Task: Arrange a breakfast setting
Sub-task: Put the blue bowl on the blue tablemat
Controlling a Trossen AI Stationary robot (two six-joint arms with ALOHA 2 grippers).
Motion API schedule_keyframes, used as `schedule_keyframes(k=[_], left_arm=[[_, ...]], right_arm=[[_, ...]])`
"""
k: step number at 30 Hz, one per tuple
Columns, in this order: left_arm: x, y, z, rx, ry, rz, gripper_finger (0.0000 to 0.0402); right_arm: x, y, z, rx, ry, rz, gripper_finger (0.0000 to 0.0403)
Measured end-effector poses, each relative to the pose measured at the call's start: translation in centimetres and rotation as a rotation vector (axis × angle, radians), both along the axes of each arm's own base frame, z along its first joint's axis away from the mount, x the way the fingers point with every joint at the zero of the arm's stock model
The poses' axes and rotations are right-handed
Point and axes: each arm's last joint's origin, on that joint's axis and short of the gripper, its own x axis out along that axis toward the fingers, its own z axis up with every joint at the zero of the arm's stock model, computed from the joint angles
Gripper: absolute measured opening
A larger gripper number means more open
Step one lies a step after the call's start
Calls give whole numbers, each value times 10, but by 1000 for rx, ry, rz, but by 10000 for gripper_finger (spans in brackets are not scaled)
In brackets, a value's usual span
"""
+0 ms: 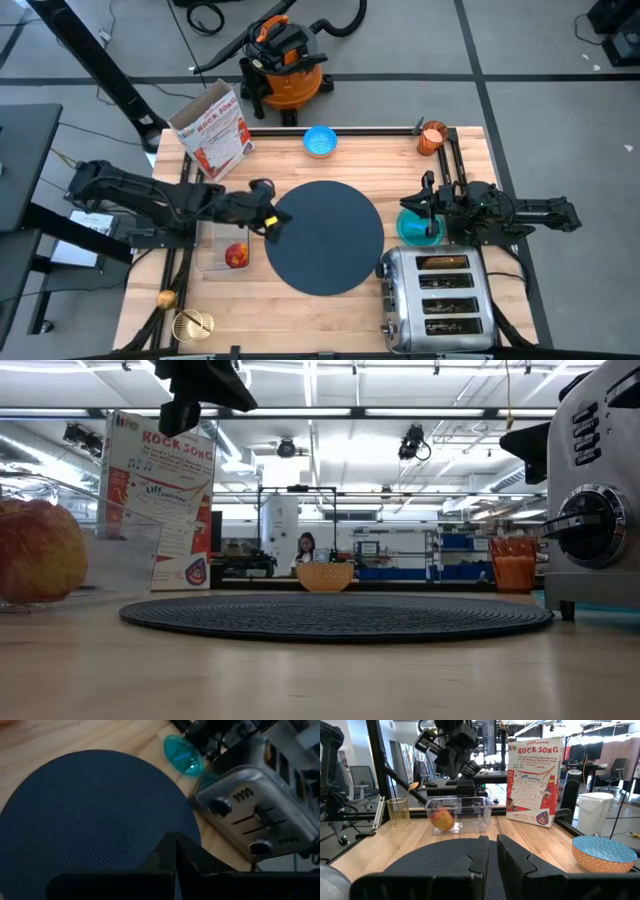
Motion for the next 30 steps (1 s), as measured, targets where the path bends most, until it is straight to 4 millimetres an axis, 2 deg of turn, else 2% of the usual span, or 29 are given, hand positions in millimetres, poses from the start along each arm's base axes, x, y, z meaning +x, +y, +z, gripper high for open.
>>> schedule_keyframes(k=[4, 8, 11, 14, 17, 20, 22, 27, 30], left_arm=[[0, -9, 10, -27, -36, -19, 6], [-1, -31, 49, 20, -153, -100, 5], [1, -47, 76, 128, -217, -139, 5], [5, -48, 102, 249, -268, -120, 5], [9, -34, 128, 388, -278, -40, 5], [11, -11, 147, 516, -264, 65, 5], [11, 8, 157, 540, -270, 134, 5], [11, 51, 158, 567, -192, 286, 7], [15, 67, 147, 597, -135, 324, 18]], right_arm=[[0, 0, 0, 0, 0, 0, 46], [0, 0, 0, 0, 0, 0, 46], [0, 0, 0, 0, 0, 0, 46], [0, 0, 0, 0, 0, 0, 46], [0, 0, 0, 0, 1, -1, 46], [0, 0, 0, 0, 0, 0, 46], [0, 0, 0, 0, 0, 0, 46], [0, 0, 0, -25, -1, -4, 46], [0, -1, 4, -80, -38, -41, 46]])
